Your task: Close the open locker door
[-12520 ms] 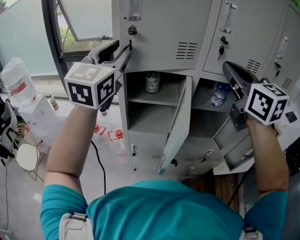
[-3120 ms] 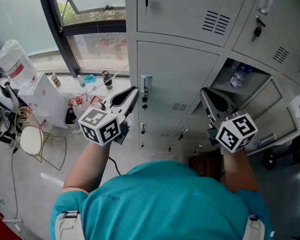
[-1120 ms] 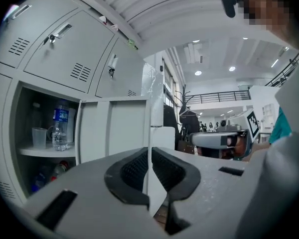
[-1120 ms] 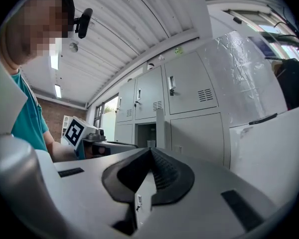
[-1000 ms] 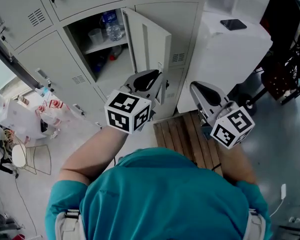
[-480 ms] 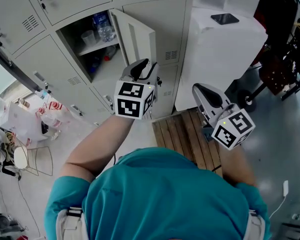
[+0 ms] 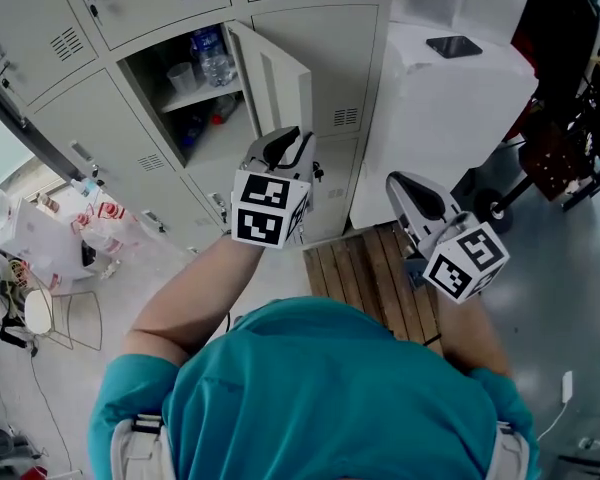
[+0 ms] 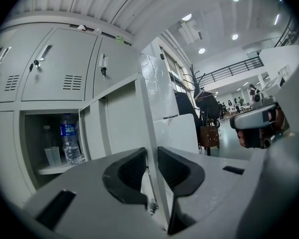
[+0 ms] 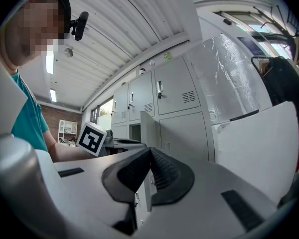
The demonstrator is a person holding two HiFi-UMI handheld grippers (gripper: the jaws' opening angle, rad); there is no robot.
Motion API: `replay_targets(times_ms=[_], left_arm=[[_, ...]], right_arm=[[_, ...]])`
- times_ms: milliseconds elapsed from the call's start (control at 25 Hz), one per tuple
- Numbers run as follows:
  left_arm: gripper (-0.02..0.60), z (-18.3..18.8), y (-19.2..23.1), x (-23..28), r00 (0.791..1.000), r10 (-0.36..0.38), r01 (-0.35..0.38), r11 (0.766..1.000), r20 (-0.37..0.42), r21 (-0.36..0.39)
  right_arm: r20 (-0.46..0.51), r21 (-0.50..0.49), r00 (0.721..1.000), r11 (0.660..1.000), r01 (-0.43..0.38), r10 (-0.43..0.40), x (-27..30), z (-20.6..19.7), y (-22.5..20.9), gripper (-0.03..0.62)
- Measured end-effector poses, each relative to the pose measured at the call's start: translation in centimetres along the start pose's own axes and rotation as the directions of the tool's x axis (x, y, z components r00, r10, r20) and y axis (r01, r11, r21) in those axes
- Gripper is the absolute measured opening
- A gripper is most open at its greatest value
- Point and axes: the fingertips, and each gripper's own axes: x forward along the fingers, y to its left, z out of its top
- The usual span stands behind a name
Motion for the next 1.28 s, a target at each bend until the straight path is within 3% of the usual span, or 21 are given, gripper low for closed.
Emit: replay_targets(times_ms=[280,680,1280], left_arm=[[0.081,-0.8,2.0,-3.5,1.000,0.022,-0.022,0.999,0.009,-0.024],[0.081,-2.4,7.5,-9.4,0.991,0.137,-0.135,0.987,0.010,-0.089],[0.061,-4.9,17.7,-13.9,0.978,0.209,-0.204,0.972,0.029,-0.114]], right_arm=[[-0.010,-0.004,0.998,0.999,-0.054,0.054,2.3,-0.2,0.9,-0.002],[-0.031,-0.014,0.989,0.989,-0.144,0.144,6.4,-0.8,3.1,-0.002],[-0.059,-0.032,0.987,0.987,-0.155,0.153,14.9,-1.5,7.6,-0.002]])
